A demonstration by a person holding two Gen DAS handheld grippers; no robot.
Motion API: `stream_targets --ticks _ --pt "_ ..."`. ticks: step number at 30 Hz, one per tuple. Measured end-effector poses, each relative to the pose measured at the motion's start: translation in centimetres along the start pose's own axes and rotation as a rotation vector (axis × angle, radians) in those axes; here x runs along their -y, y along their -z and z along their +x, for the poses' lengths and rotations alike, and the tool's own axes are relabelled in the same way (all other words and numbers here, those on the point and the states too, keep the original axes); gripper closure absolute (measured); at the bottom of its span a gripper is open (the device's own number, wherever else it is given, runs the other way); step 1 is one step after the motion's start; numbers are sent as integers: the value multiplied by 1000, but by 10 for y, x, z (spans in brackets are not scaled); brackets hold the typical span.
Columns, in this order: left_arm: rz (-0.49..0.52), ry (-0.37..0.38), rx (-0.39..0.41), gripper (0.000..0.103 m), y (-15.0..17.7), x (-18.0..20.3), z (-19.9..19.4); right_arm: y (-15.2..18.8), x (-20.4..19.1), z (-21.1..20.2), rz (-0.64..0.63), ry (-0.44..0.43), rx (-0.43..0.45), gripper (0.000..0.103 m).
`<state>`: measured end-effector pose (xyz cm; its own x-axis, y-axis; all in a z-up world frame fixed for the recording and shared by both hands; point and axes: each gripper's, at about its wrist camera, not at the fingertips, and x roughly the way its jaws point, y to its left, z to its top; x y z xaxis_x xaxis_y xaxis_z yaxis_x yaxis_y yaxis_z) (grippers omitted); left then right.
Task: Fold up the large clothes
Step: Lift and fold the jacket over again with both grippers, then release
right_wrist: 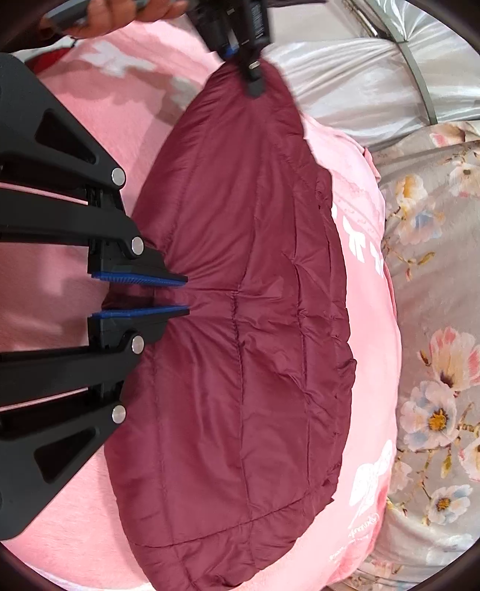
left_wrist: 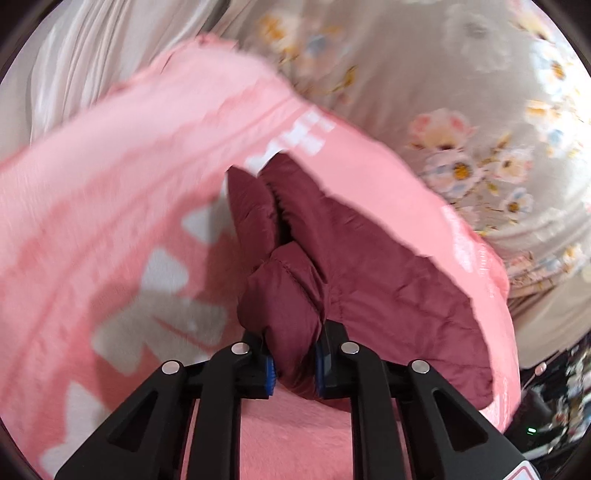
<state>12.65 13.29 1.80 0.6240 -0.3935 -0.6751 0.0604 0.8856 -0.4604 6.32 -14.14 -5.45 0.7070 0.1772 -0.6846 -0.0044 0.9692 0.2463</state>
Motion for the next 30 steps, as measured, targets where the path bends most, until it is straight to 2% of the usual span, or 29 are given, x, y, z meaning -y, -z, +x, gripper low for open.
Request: stream_targets --ticks 3,7,9,12,13,16,18,21,24,25,27,29,30 --pt "65 19 79 92 -11 25 -36 2 -11 14 43 -107 -49 92" --pt "228 56 156 92 -18 87 -69 3 -42 23 -11 -175 -63 93" --pt "316 84 155 92 -14 123 -71 1 -44 16 -19 -182 -60 93" --pt "398 131 114 92 -6 167 -60 -1 -11 -13 45 -185 -19 93" --pt "428 153 88 92 0 185 -51 -2 3 -24 66 -159 1 92" --pt "464 187 14 91 21 222 -22 3 50 -58 117 -17 66 81" --pt "463 207 -54 91 37 238 2 9 83 -76 164 69 86 79" --pt "469 167 -152 87 70 256 41 19 115 -93 215 141 85 79" --pt "490 67 -255 76 100 262 69 24 132 -105 239 199 77 76" --pt "497 58 -279 72 107 261 68 22 131 -108 236 214 79 73" --pt "497 70 -262 64 109 254 50 22 129 -116 217 240 91 69" --pt "470 118 -228 45 102 241 21 15 123 -126 191 237 118 64" --pt "457 133 -204 28 98 236 10 11 117 -133 176 221 140 62"
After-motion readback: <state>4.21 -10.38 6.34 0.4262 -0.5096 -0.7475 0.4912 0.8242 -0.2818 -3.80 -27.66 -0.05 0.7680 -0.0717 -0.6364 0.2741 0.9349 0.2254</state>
